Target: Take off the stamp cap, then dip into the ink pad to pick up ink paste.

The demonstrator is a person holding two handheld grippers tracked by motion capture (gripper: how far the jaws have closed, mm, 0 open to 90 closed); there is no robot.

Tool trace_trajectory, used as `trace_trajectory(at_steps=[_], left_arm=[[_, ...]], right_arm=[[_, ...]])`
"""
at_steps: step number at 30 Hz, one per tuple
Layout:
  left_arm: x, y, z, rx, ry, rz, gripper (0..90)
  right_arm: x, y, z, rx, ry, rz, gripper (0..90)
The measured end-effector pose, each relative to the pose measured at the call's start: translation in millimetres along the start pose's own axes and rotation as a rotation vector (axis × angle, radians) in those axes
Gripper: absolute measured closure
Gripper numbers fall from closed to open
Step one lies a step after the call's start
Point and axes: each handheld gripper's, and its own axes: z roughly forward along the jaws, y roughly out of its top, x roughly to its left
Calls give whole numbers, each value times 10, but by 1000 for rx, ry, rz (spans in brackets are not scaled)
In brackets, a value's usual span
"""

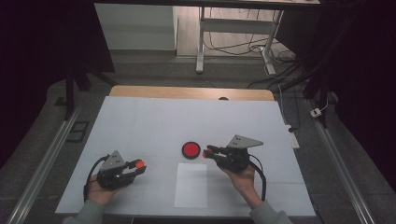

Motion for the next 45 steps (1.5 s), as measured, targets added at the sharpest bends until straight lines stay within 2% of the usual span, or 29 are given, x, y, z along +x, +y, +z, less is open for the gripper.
trace_trajectory(at_steps=[6, 24, 32, 45], left_arm=[[8, -1, -4, -1, -4, -2, 648], [-3, 1, 14, 9, 1, 1, 648], [-1, 1, 17, 9, -1, 0, 648], [-6, 2, 33, 12, -4, -2, 648]], right_arm=[[24, 57, 14, -11, -3, 10, 723], [-7, 146, 261, 27, -12, 2, 723], [-50, 121, 351, 44, -12, 15, 722], [-113, 76, 577, 99, -36, 3, 722]])
